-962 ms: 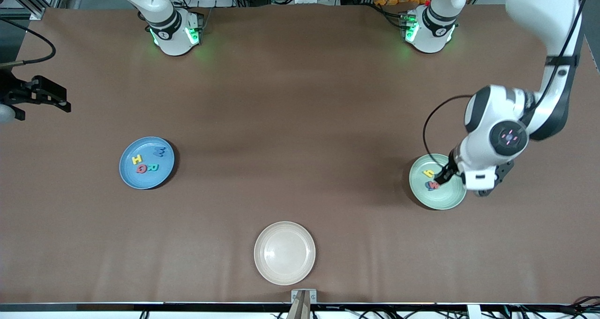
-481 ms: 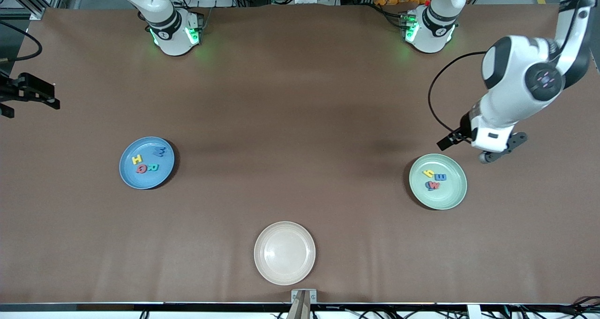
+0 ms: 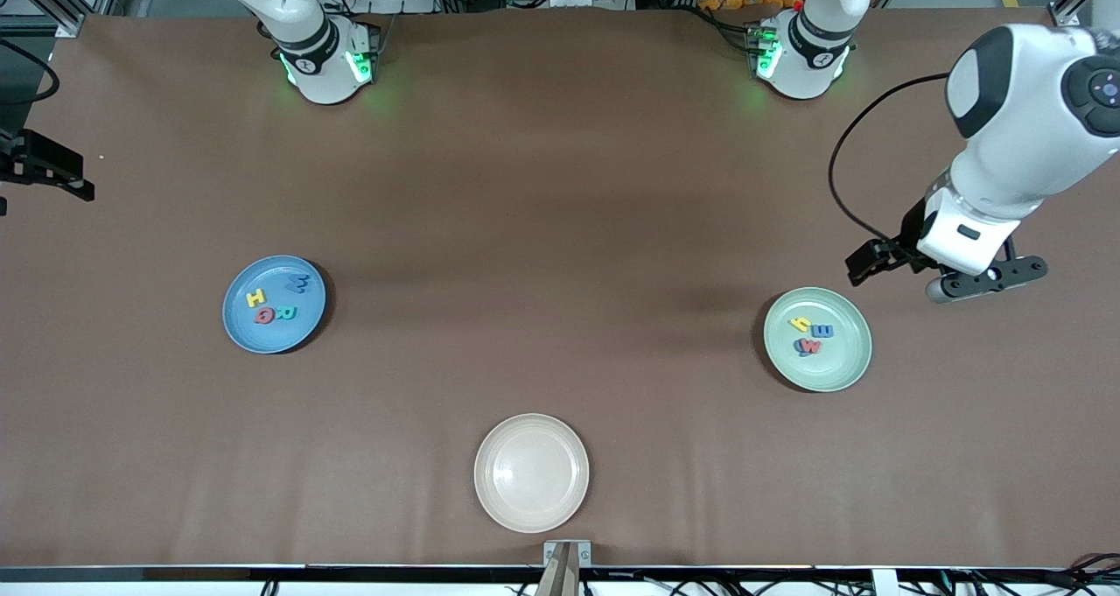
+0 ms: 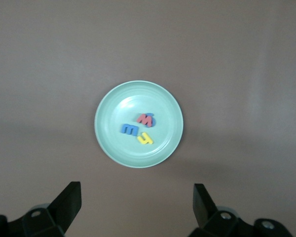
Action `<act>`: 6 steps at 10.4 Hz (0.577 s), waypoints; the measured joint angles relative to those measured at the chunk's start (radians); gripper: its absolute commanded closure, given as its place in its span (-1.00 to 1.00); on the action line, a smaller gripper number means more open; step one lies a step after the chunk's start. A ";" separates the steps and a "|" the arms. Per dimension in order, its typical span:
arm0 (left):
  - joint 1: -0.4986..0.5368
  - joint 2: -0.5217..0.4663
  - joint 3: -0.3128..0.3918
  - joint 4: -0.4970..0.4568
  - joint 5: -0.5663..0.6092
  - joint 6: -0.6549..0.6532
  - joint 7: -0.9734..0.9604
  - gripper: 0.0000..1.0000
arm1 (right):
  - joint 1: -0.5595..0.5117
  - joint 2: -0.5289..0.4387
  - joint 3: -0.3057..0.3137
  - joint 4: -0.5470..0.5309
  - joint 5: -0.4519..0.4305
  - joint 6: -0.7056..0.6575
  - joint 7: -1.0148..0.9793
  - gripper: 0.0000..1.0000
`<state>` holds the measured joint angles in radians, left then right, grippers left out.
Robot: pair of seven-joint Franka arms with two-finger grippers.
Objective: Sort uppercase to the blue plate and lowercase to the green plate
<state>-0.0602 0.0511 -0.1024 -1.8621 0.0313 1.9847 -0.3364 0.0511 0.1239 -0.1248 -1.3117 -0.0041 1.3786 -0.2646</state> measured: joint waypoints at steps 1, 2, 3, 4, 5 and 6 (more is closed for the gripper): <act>-0.004 0.000 -0.001 0.051 0.016 -0.069 0.009 -1.00 | 0.000 0.000 0.000 0.000 0.000 -0.021 0.000 -1.00; -0.007 -0.001 -0.001 0.099 0.021 -0.128 0.022 -1.00 | 0.000 0.000 0.000 0.001 0.000 -0.042 0.000 -1.00; -0.008 -0.002 -0.003 0.144 0.021 -0.185 0.044 -1.00 | 0.000 0.000 0.000 0.001 0.000 -0.052 0.000 -1.00; -0.008 -0.005 -0.006 0.183 0.021 -0.236 0.074 -1.00 | 0.000 0.000 0.000 0.002 0.000 -0.058 0.000 -1.00; -0.008 -0.011 -0.009 0.212 0.020 -0.279 0.102 -1.00 | 0.000 0.000 0.000 0.003 0.000 -0.062 0.000 -1.00; -0.008 -0.025 -0.011 0.228 0.010 -0.307 0.116 -1.00 | 0.000 0.000 0.000 0.004 0.000 -0.063 0.000 -1.00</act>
<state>-0.0679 0.0262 -0.1130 -1.6345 0.0418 1.6773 -0.2202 0.0509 0.1239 -0.1244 -1.3082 -0.0041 1.3155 -0.2647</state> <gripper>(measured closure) 0.000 0.000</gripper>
